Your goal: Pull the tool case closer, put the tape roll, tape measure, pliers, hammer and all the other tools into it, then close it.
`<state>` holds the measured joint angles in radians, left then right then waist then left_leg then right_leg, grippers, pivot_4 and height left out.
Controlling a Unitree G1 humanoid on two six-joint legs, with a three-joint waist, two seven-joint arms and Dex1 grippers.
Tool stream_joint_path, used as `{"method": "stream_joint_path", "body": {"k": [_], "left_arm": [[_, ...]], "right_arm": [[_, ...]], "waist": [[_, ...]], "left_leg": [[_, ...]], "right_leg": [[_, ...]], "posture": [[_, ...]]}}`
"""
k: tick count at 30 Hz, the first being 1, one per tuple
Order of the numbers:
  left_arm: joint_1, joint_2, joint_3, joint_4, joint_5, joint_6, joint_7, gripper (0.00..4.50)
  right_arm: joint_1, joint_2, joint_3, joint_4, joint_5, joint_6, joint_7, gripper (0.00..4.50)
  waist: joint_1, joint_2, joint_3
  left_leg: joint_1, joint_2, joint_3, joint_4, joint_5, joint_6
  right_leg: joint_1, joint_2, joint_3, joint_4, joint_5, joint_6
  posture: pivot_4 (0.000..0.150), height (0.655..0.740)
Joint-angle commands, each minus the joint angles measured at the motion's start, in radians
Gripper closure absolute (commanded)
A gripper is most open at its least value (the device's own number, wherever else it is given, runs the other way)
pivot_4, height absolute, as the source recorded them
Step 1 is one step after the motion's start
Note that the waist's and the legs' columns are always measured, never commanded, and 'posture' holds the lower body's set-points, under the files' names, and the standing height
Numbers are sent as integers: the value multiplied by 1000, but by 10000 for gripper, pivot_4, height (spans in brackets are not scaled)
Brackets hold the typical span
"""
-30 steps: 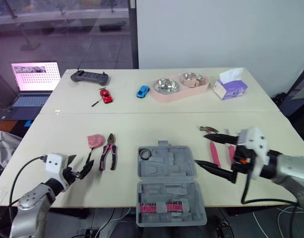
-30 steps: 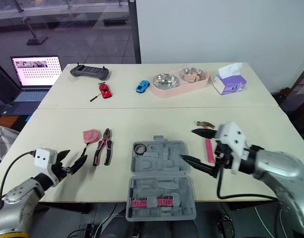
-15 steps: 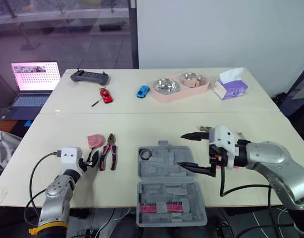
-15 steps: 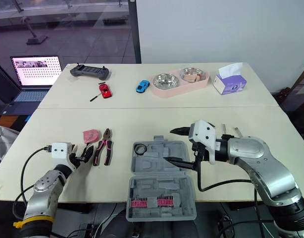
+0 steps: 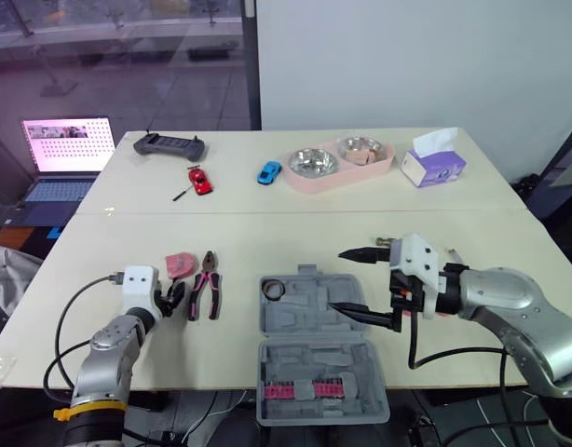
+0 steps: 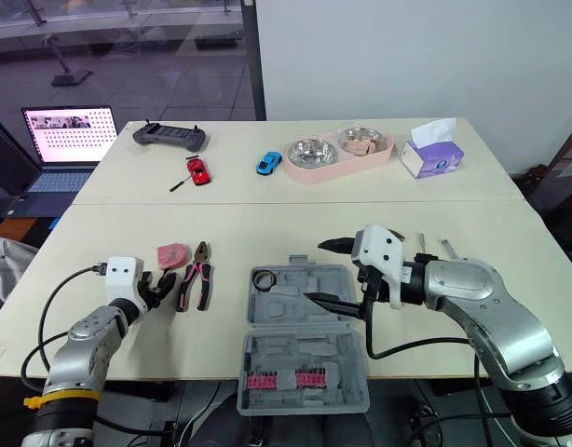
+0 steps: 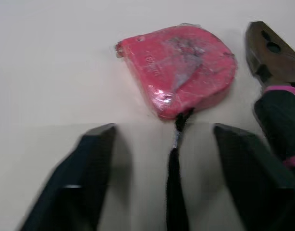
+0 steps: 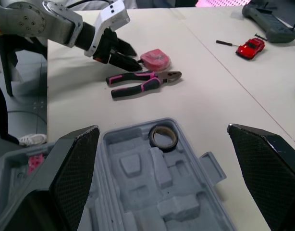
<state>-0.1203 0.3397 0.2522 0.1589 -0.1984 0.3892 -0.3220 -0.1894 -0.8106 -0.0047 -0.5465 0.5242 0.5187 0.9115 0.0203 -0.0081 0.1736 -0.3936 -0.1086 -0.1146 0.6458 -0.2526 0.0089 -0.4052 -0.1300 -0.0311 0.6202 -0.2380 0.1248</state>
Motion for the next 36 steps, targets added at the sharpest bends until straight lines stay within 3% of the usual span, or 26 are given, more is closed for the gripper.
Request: {"method": "stream_joint_path", "body": {"k": [1,4,13,24,30,36], "left_arm": [[-8,-11,-20,42,-9,16,-11,29892],[-15,-18,-17,52,-17,17,-12,44577],[85,16,-18,-24,-37,-33,-100,44577],[400,151,22,-230,-98,-61,-293,44577],[594,157,57,-354,-172,-66,-365,44577],[654,163,89,-401,-204,-51,-361,44577]], "right_arm": [[2,7,-15,-38,7,-4,-12,0],[6,8,-14,-46,8,0,-19,0],[48,2,-30,-76,14,14,-34,0],[102,-4,-40,-62,-13,-9,-36,0],[104,-5,-47,-57,-16,-11,-39,0],[105,-11,-55,-52,-12,-10,-32,0]], "waist": [[6,0,0],[23,0,0],[20,0,0],[15,1,0],[17,1,0],[20,1,1]], "left_leg": [[0,0,0,0,0,0],[0,0,0,0,0,0],[0,-1,0,0,-1,1],[0,1,1,-1,-4,-2],[0,2,2,-1,-5,-1],[-1,2,2,-1,-5,-1]], "right_leg": [[0,0,0,0,0,0],[0,0,0,-1,0,0],[0,-2,0,-3,0,0],[-2,-2,2,-4,-2,-4],[-2,-2,3,-6,-3,-4],[-2,-3,3,-7,-6,0]], "posture": [[1500,7370],[1500,7370],[1500,7370],[1500,7370],[1500,7370],[1500,7370]]}}
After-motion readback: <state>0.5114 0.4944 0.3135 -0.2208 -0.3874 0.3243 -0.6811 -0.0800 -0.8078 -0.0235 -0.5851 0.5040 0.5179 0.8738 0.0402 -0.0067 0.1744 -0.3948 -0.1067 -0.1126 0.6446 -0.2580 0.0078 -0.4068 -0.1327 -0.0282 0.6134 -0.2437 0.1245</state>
